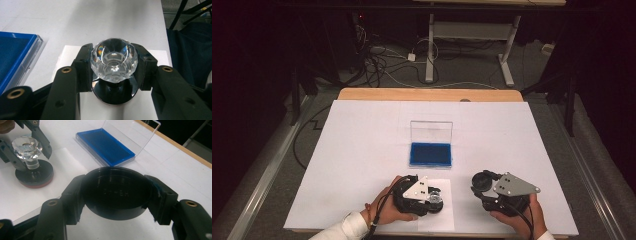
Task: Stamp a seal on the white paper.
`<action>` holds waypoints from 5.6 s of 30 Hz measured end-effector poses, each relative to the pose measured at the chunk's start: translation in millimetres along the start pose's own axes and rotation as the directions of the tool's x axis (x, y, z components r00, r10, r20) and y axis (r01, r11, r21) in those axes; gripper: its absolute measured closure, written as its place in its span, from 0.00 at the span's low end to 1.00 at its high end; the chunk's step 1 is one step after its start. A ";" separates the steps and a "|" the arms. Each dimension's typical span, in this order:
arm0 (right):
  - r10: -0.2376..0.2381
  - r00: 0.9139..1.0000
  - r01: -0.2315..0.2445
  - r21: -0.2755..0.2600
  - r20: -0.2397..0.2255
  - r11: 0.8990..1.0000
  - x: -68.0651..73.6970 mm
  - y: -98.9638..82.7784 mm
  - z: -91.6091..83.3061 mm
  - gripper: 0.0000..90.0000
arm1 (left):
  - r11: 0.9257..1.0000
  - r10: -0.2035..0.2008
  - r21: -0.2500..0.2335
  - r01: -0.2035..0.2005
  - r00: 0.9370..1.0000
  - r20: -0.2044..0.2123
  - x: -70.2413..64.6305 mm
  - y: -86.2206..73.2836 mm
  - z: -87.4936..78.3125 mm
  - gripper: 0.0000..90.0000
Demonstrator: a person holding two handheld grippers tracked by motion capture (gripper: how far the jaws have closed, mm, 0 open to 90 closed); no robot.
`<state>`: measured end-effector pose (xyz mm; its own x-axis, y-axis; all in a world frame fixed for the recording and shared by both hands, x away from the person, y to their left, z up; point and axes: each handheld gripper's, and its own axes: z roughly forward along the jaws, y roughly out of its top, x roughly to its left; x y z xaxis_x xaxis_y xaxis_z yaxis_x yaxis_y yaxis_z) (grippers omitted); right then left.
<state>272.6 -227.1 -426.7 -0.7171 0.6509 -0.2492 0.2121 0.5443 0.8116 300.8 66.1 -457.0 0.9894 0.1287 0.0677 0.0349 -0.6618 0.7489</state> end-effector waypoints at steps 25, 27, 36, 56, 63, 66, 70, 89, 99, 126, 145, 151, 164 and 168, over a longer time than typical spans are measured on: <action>0.001 1.000 -0.001 -0.007 0.013 1.000 -0.4 0.5 -2.2 0.42 | 1.000 -0.003 0.016 0.003 1.000 0.001 0.0 0.7 0.7 0.60; 0.002 1.000 -0.002 -0.009 0.011 1.000 -0.5 0.5 -2.2 0.42 | 1.000 -0.005 0.014 0.005 1.000 0.003 0.3 0.3 0.7 0.60; -0.003 1.000 0.003 -0.012 0.012 1.000 -0.8 0.8 -2.7 0.42 | 0.999 0.006 0.040 -0.006 1.000 -0.001 0.3 3.4 -0.1 0.60; 0.005 1.000 -0.005 -0.006 -0.005 1.000 1.0 0.9 -0.8 0.42 | 0.998 -0.015 0.055 0.015 1.000 0.013 2.0 5.6 0.6 0.60; 0.000 1.000 0.000 -0.003 -0.014 1.000 3.0 1.4 0.7 0.42 | 0.998 -0.019 0.052 0.019 1.000 0.012 1.6 5.2 0.9 0.60; 0.001 1.000 -0.001 -0.003 -0.015 1.000 3.1 1.4 0.7 0.42 | 0.998 -0.018 0.057 0.018 1.000 0.010 1.6 6.1 0.5 0.60; -0.002 1.000 0.002 -0.001 -0.020 1.000 3.7 1.2 1.1 0.42 | 0.998 -0.028 0.055 0.027 1.000 0.013 3.0 7.6 0.1 0.60; -0.007 1.000 0.007 -0.004 -0.028 1.000 4.1 1.0 0.5 0.42 | 0.999 -0.034 -0.007 0.034 0.999 -0.021 9.9 17.5 -23.8 0.60; -0.006 1.000 0.006 -0.005 -0.027 1.000 3.6 1.0 0.1 0.42 | 0.998 -0.042 -0.056 0.038 0.996 -0.084 15.7 19.7 -48.1 0.60; 0.007 0.999 -0.007 -0.007 -0.035 1.000 2.1 2.7 4.6 0.42 | 0.981 -0.117 -0.171 0.091 0.982 -0.146 35.6 11.0 -93.3 0.60; 0.008 0.997 -0.010 -0.021 -0.071 1.000 0.9 6.8 13.9 0.42 | 0.974 -0.145 -0.200 0.107 0.972 -0.185 36.0 3.6 -110.4 0.60; -0.005 0.996 0.003 -0.020 -0.094 1.000 3.2 9.2 16.6 0.42 | 0.972 -0.151 -0.205 0.111 0.970 -0.193 34.9 1.4 -114.2 0.60; -0.018 0.993 0.015 -0.023 -0.113 1.000 3.7 12.9 24.6 0.42 | 0.974 -0.154 -0.197 0.114 0.967 -0.205 30.8 -2.3 -117.7 0.60; -0.025 0.993 0.023 -0.023 -0.116 0.999 4.1 14.2 26.5 0.42 | 0.973 -0.159 -0.197 0.118 0.965 -0.207 29.9 -3.7 -118.1 0.60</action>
<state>290.3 -202.7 -430.1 -0.7943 0.5712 -0.2068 0.1802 0.5466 0.8178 313.6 159.6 -379.9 0.9203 0.3823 0.0832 0.1224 -0.4833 0.8668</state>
